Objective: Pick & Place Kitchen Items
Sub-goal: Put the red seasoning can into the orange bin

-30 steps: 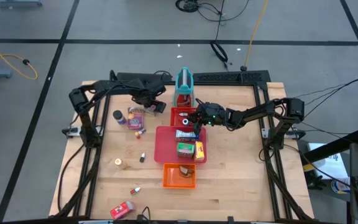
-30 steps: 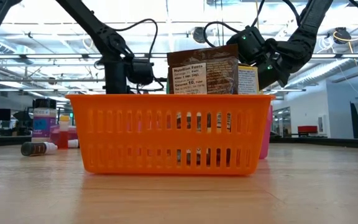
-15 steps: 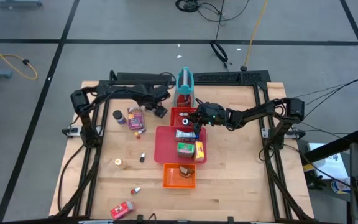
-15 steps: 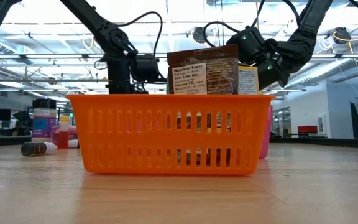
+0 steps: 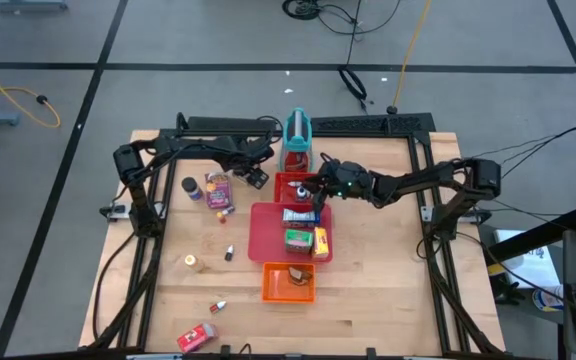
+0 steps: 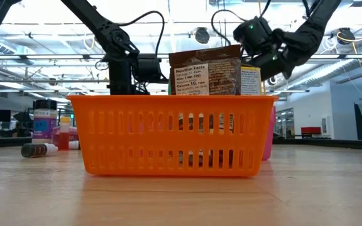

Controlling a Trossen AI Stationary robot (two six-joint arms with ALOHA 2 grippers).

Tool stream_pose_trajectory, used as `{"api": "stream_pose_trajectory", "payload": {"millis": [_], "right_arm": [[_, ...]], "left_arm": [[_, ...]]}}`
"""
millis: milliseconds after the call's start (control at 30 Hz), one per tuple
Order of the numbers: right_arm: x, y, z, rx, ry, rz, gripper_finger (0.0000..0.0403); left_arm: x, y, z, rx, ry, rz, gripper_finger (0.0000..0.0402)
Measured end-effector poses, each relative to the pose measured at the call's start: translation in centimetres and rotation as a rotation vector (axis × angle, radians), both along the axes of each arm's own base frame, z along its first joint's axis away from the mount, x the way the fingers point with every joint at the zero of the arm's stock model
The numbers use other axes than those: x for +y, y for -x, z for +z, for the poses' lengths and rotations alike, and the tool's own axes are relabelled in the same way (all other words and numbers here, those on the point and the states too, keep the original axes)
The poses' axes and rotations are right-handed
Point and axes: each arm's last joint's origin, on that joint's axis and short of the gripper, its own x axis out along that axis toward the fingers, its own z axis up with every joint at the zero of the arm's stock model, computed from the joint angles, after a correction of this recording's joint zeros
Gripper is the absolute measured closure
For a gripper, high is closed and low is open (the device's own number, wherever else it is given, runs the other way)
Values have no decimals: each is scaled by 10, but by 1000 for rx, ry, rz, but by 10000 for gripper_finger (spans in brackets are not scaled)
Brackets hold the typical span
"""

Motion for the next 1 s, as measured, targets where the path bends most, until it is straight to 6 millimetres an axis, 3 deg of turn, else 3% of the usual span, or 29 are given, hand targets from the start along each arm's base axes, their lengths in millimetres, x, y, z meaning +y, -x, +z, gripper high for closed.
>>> {"api": "stream_pose_trajectory", "payload": {"millis": [233, 500, 733, 1000], "right_arm": [[3, 12, 21, 15, 17, 5, 298], [6, 24, 30, 84, -1, 8, 298], [8, 29, 25, 166, -26, 9, 298], [9, 29, 25, 156, -25, 17, 298]], "left_arm": [[-4, 4, 12, 13, -39, -12, 120], [-25, 8, 50, -60, -112, -65, 120], [-74, 10, 96, -215, -179, -226, 120], [-152, 18, 137, -378, -309, -435, 120]]}}
